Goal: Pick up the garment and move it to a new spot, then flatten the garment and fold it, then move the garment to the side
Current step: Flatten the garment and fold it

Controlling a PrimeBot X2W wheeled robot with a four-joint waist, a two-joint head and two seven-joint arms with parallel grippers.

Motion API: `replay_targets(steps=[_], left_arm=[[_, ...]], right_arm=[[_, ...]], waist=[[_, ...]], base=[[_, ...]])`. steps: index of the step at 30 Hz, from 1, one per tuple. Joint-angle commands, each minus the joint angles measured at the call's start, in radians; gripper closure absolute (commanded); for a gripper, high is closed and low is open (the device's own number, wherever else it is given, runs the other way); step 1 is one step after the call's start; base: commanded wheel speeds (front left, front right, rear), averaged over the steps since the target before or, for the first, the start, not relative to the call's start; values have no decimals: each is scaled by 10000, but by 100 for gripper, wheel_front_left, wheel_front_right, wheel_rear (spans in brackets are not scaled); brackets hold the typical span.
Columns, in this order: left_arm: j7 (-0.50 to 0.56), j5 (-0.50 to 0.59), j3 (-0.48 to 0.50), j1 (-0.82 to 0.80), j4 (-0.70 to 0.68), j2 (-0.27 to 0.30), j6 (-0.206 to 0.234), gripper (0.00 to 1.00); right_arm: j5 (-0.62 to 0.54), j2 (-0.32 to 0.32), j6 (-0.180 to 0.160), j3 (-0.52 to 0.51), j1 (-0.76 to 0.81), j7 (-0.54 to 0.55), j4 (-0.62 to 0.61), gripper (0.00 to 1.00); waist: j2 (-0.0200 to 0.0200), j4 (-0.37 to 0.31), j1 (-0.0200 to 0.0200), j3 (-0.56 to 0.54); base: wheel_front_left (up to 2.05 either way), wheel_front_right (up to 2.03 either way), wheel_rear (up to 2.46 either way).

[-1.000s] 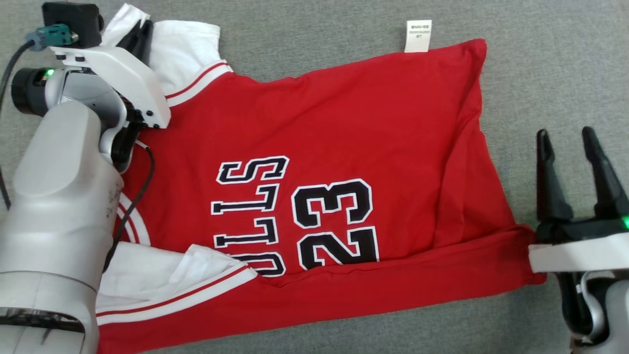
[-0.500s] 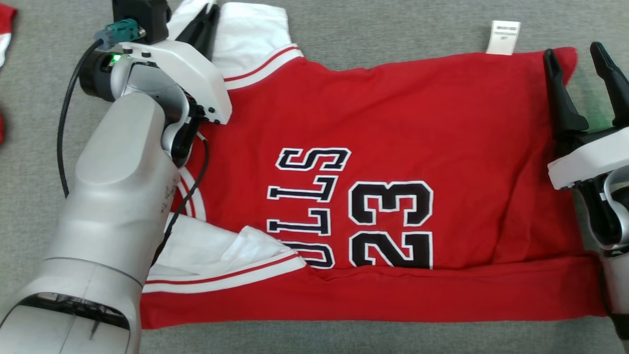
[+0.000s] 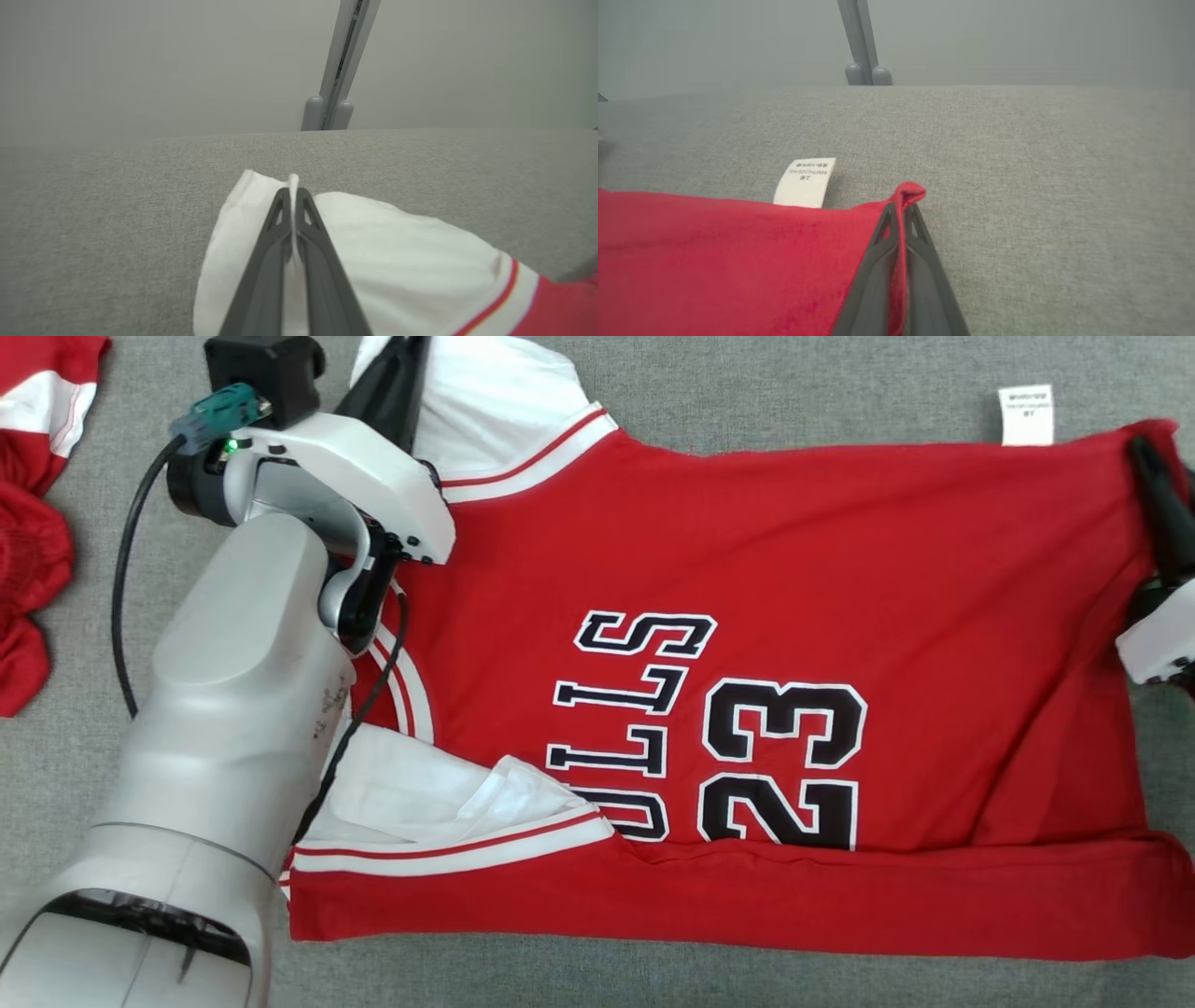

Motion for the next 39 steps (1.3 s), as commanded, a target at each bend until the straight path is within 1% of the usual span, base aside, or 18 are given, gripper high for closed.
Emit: replay_targets(steps=[1,5,8,13,15,17,21,24,27,30,34,39], left_arm=[[-76,-57,8,-230,-44,123,-12,100],[-392,-136,130,-235,-357,307,-10,100],[-499,-172,306,-47,-782,433,-7,100],[-570,-100,674,775,-1985,655,138,100],[-574,-47,901,1386,-2798,694,271,100],[-568,-53,1137,2319,-3566,676,369,100],[-570,-233,1414,4122,-4916,843,594,100],[-549,-397,1556,5566,-5891,950,889,100],[-252,-598,1574,6828,-6688,1018,1202,100],[150,-835,1520,7904,-7304,1015,1460,100],[683,-1093,1457,8934,-7832,1040,1785,100],[1155,-1311,1342,9639,-8086,1077,1971,100]], right_arm=[[10,-23,-14,-83,-91,-80,-56,100],[71,55,-17,-379,-318,-632,-398,100],[145,113,-17,-482,-392,-886,-417,100],[523,359,-17,-570,-137,-1195,-344,100],[741,466,-17,-669,119,-1329,-340,100],[977,579,-17,-703,565,-1546,-359,100],[1572,800,-11,-626,1398,-1912,-511,100],[2012,866,-11,-522,2027,-2207,-675,100],[2148,817,-11,-431,2685,-2416,-771,100],[2131,812,-11,-293,3346,-2659,-934,100],[2334,1011,-11,-133,4025,-2918,-999,100],[2444,1129,-11,-93,4654,-3349,-697,100]], waist=[[0,-11,0,-51],[0,-9,0,-262],[0,16,0,-396],[0,45,0,-595],[0,63,0,-669],[0,107,0,-882],[0,42,0,-1127],[0,2,0,-1327],[0,14,0,-1560],[0,7,0,-1788],[0,-46,0,-1979],[0,-96,0,-2203]], base=[[0,0,0],[0,0,0],[0,0,0],[0,0,0],[0,0,0],[0,0,0],[0,0,0],[0,0,0],[0,0,0],[0,0,0],[0,0,0],[0,0,0]])
